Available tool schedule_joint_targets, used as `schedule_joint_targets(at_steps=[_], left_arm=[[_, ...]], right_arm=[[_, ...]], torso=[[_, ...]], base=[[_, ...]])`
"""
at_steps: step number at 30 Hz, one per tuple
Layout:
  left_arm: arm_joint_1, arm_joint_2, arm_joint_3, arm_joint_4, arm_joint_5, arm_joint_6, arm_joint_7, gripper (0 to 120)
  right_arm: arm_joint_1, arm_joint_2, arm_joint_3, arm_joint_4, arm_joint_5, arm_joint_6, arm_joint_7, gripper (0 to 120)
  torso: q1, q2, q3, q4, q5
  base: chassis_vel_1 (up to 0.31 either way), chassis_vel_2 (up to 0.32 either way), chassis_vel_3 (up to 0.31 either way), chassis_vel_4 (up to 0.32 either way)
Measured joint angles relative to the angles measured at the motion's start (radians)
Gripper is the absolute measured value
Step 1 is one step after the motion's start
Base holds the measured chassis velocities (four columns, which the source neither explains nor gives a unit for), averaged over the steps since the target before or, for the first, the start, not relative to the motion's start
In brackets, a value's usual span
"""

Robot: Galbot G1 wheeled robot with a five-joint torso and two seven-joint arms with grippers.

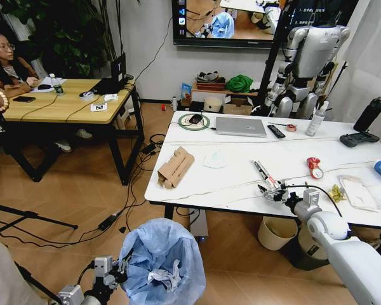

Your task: Pick up the trash bin and place the trash from the table into it.

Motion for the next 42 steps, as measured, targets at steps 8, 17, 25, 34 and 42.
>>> schedule_joint_targets(at_steps=[8, 17, 25, 34, 42], left_arm=[[0.004, -0.004, -0.002, -0.002, 0.004, -0.001, 0.0, 0], [0.005, -0.009, 0.001, -0.005, 0.01, -0.004, 0.002, 0], [0.002, -0.007, 0.004, -0.003, 0.01, -0.005, 0.004, 0], [-0.003, -0.005, 0.008, 0.0, 0.009, -0.005, 0.004, 0], [-0.007, 0.013, 0.023, 0.002, 0.005, -0.004, 0.004, 0]], right_arm=[[0.001, 0.002, -0.002, -0.013, 0.0, 0.001, -0.004, 50], [0.012, 0.004, -0.003, -0.038, 0.001, -0.002, -0.003, 15], [0.014, 0.007, 0.002, -0.05, -0.001, -0.002, -0.004, 0], [0.0, 0.004, 0.012, -0.037, 0.002, 0.011, -0.019, 0], [-0.088, -0.032, 0.072, 0.154, 0.09, 0.076, -0.106, 0]], torso=[[0.0, 0.0, 0.0, -0.0001, 0.0], [0.0, 0.0, 0.0, 0.0, -0.0002], [0.0, 0.0, 0.0, 0.0, -0.0003], [0.0, 0.0, 0.0, -0.0003, 0.0], [0.0, 0.0, 0.0, -0.0003, -0.0002]], base=[[0.0, 0.0, 0.0, 0.0], [0.0, 0.0, 0.0, 0.0], [0.0, 0.0, 0.0, 0.0], [0.0, 0.0, 0.0, 0.0], [0.0, 0.0, 0.0, 0.0]])
